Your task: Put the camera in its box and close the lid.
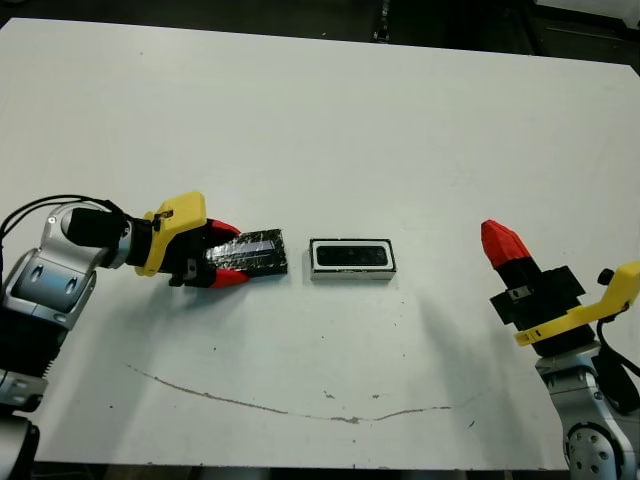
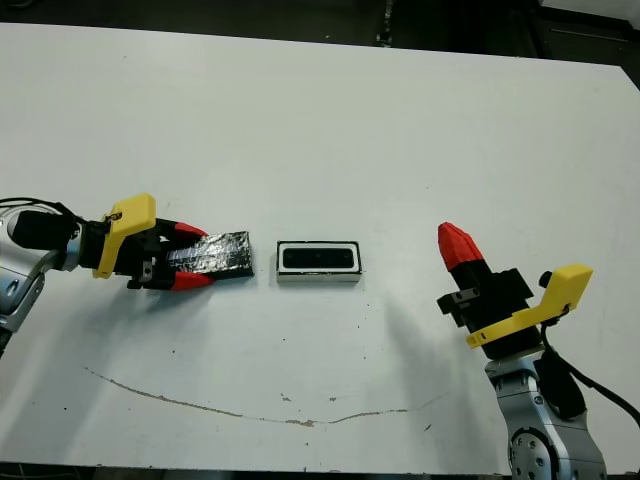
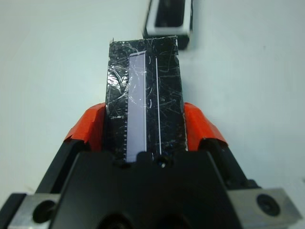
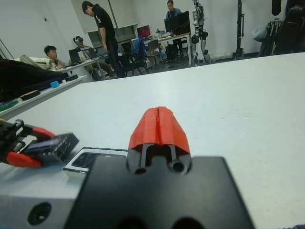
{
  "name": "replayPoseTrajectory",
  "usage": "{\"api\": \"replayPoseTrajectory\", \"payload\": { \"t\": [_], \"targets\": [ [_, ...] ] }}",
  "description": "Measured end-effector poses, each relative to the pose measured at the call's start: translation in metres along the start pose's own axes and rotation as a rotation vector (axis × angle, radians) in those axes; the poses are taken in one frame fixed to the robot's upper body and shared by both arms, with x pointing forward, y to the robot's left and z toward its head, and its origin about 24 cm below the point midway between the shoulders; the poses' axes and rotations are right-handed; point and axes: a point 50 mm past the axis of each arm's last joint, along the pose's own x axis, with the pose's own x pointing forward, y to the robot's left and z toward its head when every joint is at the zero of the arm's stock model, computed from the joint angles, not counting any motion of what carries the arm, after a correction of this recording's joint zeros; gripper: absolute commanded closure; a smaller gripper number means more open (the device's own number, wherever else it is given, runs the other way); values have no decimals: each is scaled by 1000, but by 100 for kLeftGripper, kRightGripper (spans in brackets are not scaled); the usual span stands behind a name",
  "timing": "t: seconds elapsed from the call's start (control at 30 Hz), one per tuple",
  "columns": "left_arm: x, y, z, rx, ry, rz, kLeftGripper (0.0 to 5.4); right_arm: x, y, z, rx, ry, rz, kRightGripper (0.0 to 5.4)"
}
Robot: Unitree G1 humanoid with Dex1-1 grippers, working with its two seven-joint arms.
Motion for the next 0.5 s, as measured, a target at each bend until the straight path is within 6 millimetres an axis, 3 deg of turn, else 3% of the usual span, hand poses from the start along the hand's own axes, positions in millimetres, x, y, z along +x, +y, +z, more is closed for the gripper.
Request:
{"api": "replayPoseTrajectory", "payload": {
  "t": [0.5],
  "targets": [
    [5,-1,8,-227,-232,-45,224,0,-1,-1,-3,-1,-4,540]
  ]
}}
